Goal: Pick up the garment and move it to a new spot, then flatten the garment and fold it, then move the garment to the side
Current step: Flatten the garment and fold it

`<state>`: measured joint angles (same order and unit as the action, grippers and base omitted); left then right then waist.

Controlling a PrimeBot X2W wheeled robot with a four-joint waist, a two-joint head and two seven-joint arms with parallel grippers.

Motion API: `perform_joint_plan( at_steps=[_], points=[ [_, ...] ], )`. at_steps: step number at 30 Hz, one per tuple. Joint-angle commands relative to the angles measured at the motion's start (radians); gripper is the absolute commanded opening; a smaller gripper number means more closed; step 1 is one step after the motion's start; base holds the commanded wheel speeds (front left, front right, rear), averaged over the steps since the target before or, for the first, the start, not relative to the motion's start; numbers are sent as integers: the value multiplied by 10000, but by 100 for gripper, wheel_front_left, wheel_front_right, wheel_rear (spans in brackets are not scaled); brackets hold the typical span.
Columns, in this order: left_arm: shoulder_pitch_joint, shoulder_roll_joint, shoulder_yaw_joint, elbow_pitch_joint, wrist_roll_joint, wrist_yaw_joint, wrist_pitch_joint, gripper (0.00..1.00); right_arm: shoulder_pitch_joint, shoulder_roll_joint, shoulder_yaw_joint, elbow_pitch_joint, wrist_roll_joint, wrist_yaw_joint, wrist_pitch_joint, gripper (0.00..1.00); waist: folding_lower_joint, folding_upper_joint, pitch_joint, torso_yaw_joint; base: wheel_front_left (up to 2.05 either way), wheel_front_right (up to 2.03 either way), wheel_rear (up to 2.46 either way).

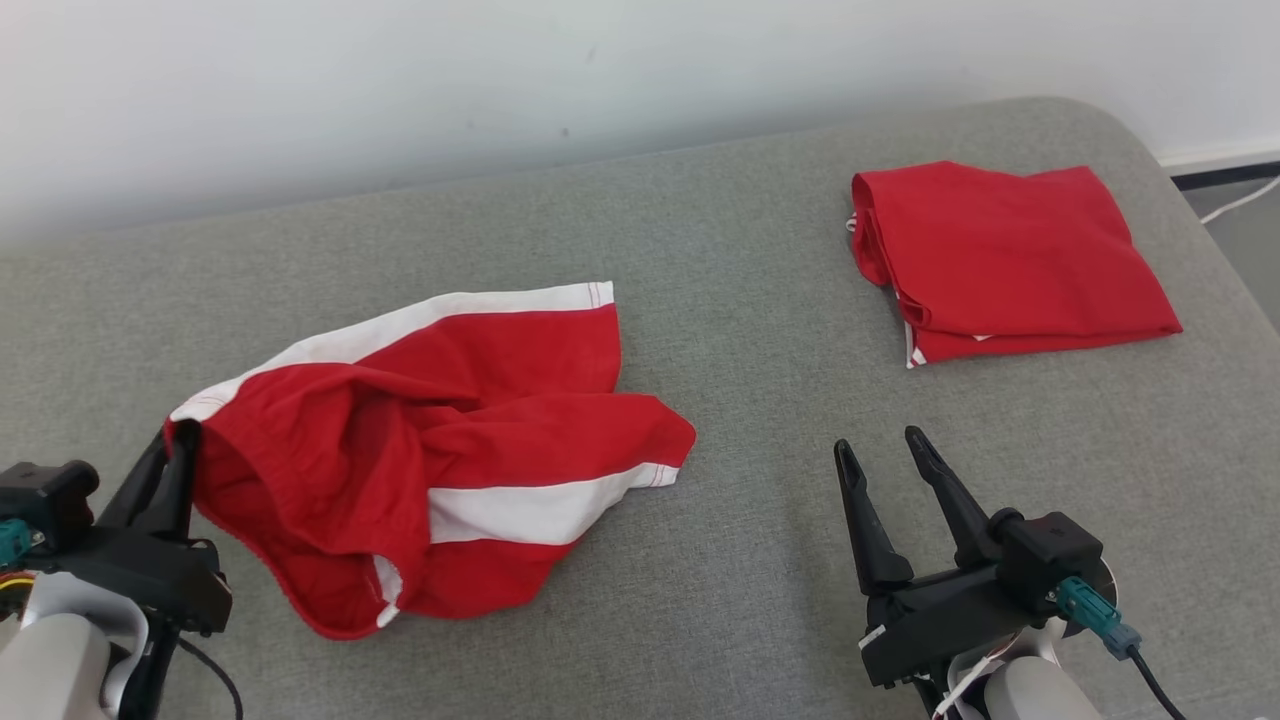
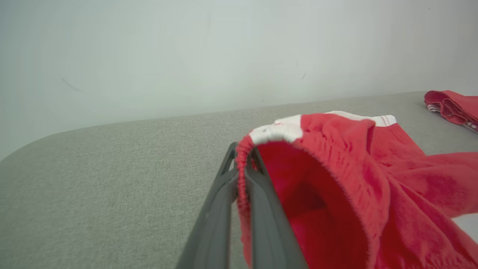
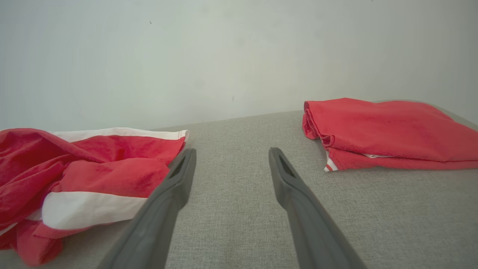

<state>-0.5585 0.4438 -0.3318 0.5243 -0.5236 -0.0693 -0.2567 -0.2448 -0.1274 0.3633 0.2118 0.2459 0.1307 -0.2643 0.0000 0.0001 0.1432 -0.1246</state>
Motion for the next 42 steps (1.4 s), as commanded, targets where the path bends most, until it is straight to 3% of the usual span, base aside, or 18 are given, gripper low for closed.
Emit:
perform_joint_plan(
  at_steps=[1,2,3,11,23,35,42],
  points=[
    [-156,71,32,335,-63,-66,-51,11,-59,-22,-24,19,-2,1,-17,100,0,-1,142,-146,0,0,0],
    [-204,101,51,510,-39,-74,-56,31,-69,-17,-23,15,-13,1,-17,100,0,-1,170,-165,0,0,0],
    [-251,128,73,682,11,-80,-64,99,-81,-14,-34,14,-19,1,-17,100,0,-1,188,-177,0,0,0],
    [-196,50,276,1175,299,-52,-90,100,-47,-15,-148,96,-88,1,-17,100,0,-1,119,-32,0,0,0],
    [1236,-196,1273,-2,735,258,-75,100,157,-14,-221,251,-24,1,-17,100,0,-1,-216,652,0,0,0],
    [2924,-1153,1932,-2796,1234,535,-76,100,180,-60,-238,343,29,1,-17,100,0,-1,-290,995,0,0,0],
    [4057,-1806,1299,-4162,1740,559,-77,100,289,-54,-310,303,5,1,-17,100,0,-1,-305,1146,0,0,0]
  ],
)
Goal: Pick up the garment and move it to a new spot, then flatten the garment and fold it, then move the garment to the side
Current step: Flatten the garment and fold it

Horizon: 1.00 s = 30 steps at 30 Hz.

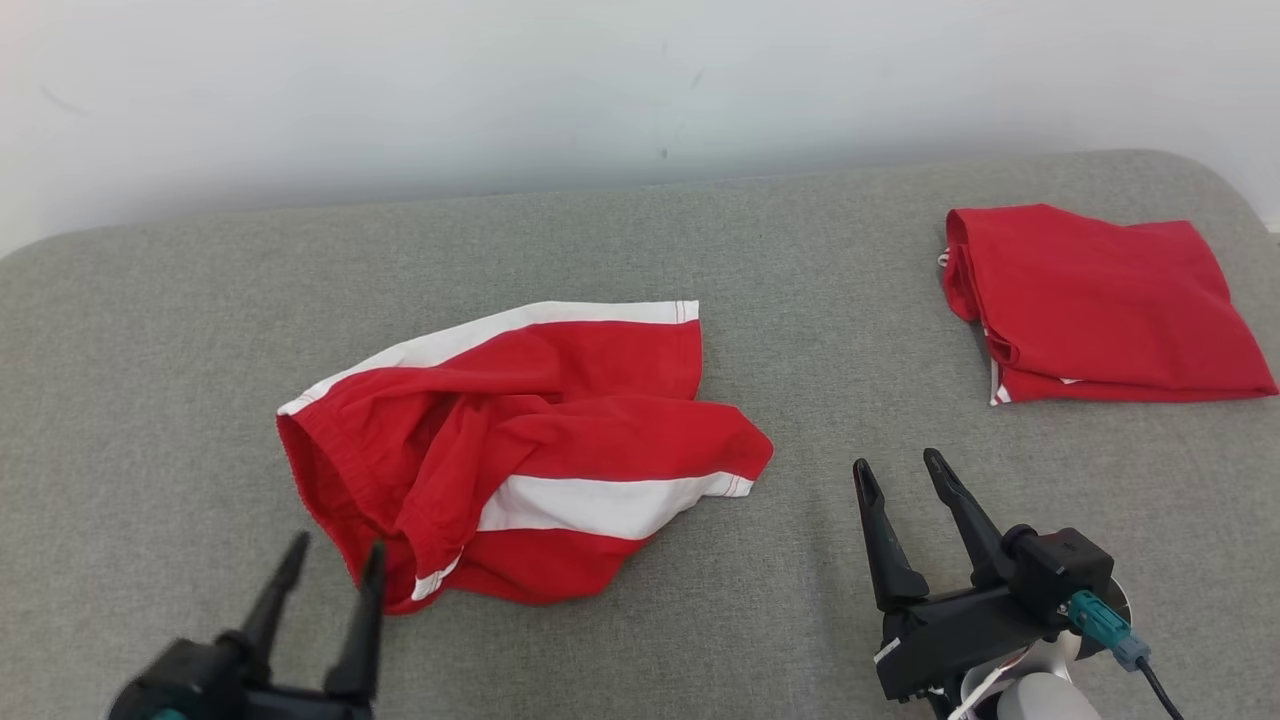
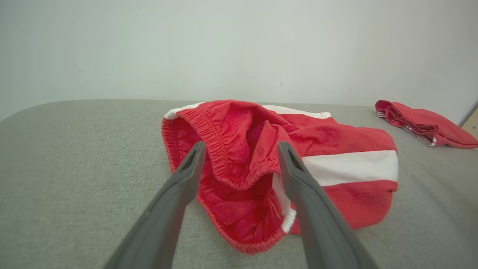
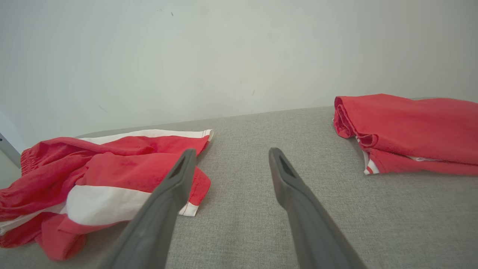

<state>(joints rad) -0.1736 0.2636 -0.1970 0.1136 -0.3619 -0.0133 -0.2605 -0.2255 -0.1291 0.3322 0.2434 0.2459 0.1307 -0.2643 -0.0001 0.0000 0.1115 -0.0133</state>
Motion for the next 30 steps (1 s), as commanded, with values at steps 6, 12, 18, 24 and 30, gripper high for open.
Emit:
perform_joint_plan(
  at_steps=[6,12,18,24,30],
  points=[
    [598,-200,-625,-381,310,-63,3,100,78,-67,-44,-33,-6,1,-17,100,1,0,92,146,0,0,0],
    [450,-289,-894,-82,287,-220,44,100,-23,-47,27,-13,22,1,-17,100,1,0,187,100,0,0,0],
    [70,-370,-1027,729,304,-370,8,100,-70,-9,54,-6,19,1,-17,100,1,0,283,-234,0,0,0],
    [-275,-479,-868,1480,174,-483,-35,29,-113,-55,14,20,73,1,-17,100,1,0,312,-388,0,0,0],
    [-477,-549,-516,1673,202,-493,-36,0,-50,-71,-73,44,62,1,-17,100,1,0,235,-273,0,0,0]
  ],
)
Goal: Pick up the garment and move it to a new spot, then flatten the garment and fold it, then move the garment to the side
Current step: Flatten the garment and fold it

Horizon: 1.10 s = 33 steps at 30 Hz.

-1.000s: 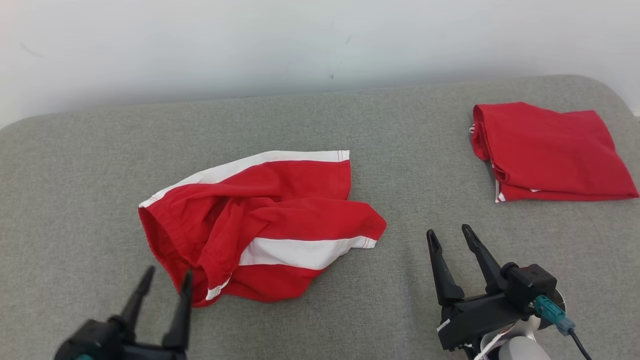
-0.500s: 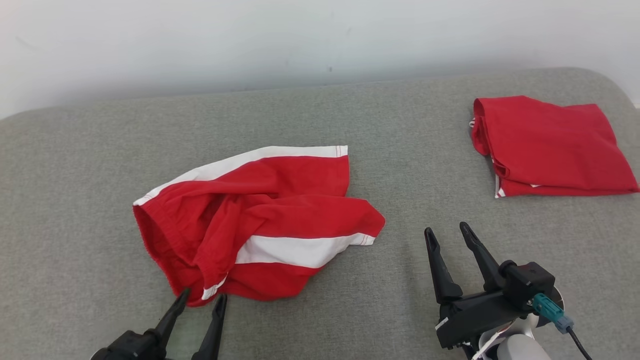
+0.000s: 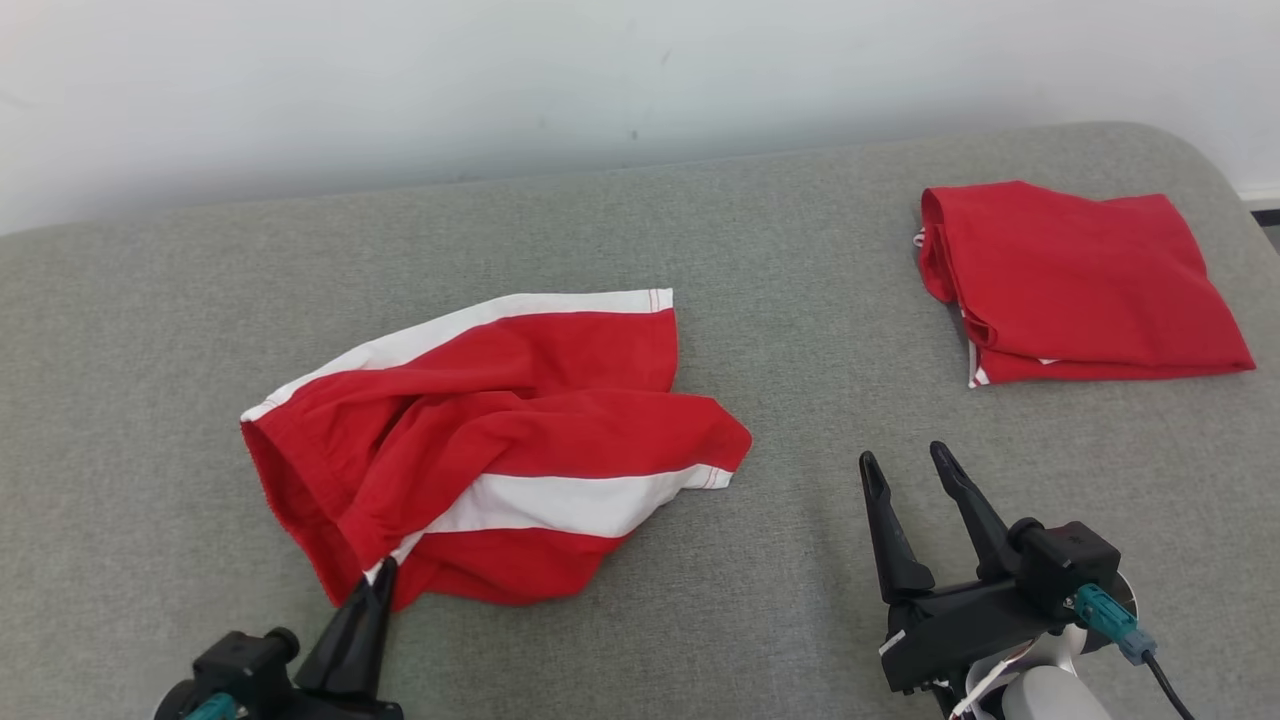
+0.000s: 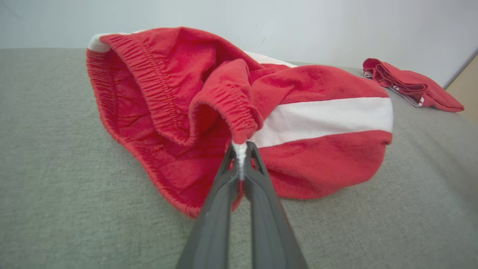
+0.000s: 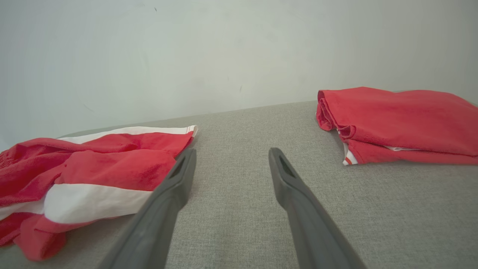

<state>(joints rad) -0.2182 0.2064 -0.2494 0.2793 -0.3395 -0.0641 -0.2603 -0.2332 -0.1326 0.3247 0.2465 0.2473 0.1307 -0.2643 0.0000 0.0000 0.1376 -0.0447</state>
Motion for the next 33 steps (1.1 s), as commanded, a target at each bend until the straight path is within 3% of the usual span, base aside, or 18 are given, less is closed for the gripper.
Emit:
perform_joint_plan(
  at_steps=[1,15,21,23,24,25,26,33],
  points=[
    [15,-1,111,-52,-9,42,-36,0,60,-34,8,16,41,1,-17,100,0,0,-53,88,0,0,0],
    [746,142,1181,-145,-100,83,-41,0,204,-114,252,436,237,1,-17,100,0,0,-475,574,0,0,0],
    [925,-45,1341,92,-52,113,-40,0,112,-187,466,866,444,1,-18,100,0,0,-627,664,0,0,0],
    [959,-119,1377,159,14,79,-42,13,77,-206,506,934,478,1,-17,100,0,0,-662,690,0,0,0],
    [974,-149,1400,190,49,66,-40,37,62,-223,512,954,502,1,-17,100,0,0,-683,707,0,0,0],
    [986,-183,1448,210,75,75,-40,49,47,-243,521,969,528,1,-17,100,0,0,-697,722,0,0,0],
    [994,-209,1487,215,117,86,-40,100,35,-255,525,976,540,1,-18,100,0,0,-706,737,0,0,0],
    [1199,-425,1976,-77,410,169,-41,100,73,-325,448,902,502,1,-17,100,0,0,-740,859,0,0,0]
  ],
)
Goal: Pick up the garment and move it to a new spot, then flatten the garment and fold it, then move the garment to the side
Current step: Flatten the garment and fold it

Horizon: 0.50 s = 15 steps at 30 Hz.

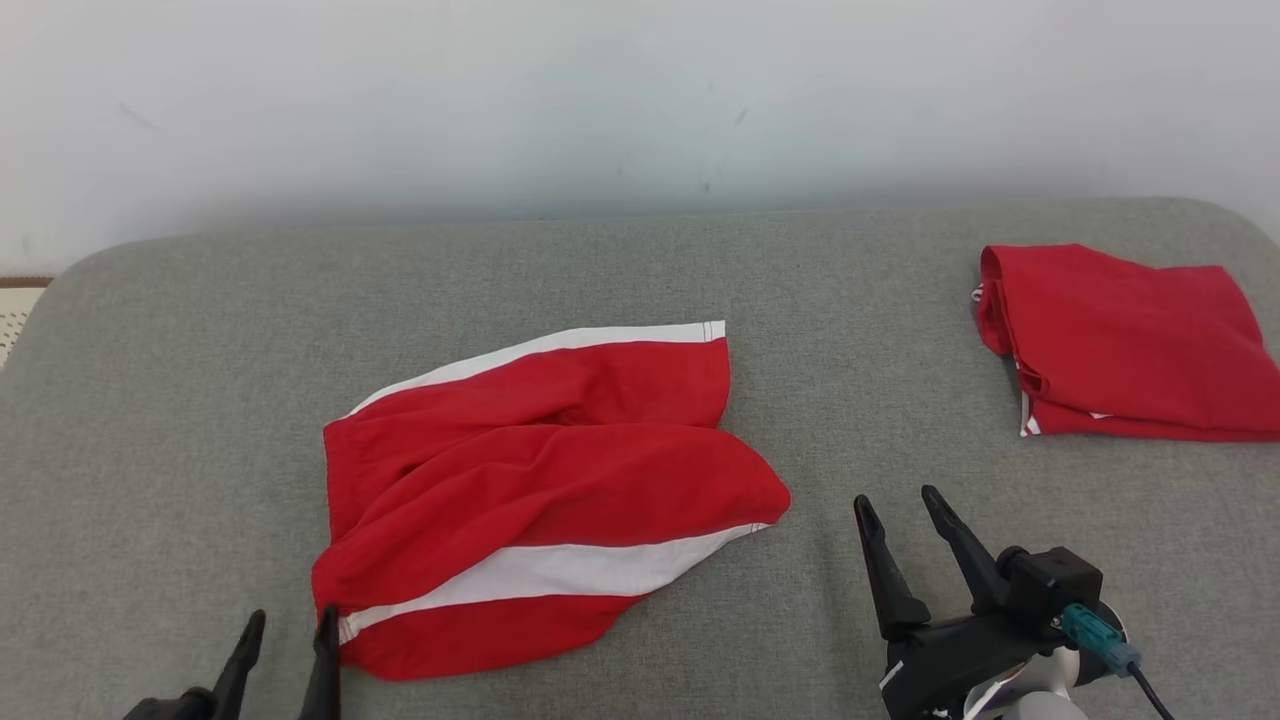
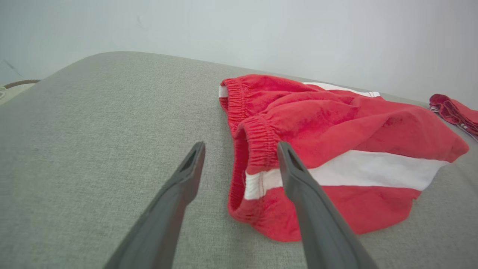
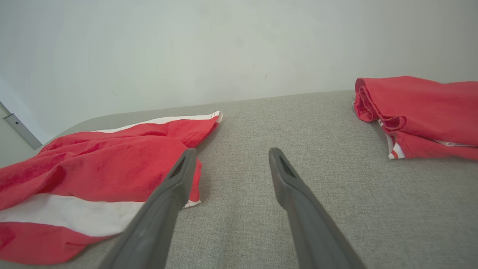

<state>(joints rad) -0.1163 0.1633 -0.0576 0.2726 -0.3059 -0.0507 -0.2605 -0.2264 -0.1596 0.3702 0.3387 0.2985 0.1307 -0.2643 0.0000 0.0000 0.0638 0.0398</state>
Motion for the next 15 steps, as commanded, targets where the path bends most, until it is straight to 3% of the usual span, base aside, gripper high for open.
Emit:
perform_joint_plan(
  at_steps=[1,15],
  points=[
    [210,-35,144,-81,129,44,-39,100,14,-53,-25,-36,-20,1,-17,100,0,0,-7,30,0,0,0],
    [1220,-675,1398,-2028,1021,446,-39,100,330,-20,-416,-347,-185,1,-18,100,0,0,-286,-98,0,0,0]
  ],
)
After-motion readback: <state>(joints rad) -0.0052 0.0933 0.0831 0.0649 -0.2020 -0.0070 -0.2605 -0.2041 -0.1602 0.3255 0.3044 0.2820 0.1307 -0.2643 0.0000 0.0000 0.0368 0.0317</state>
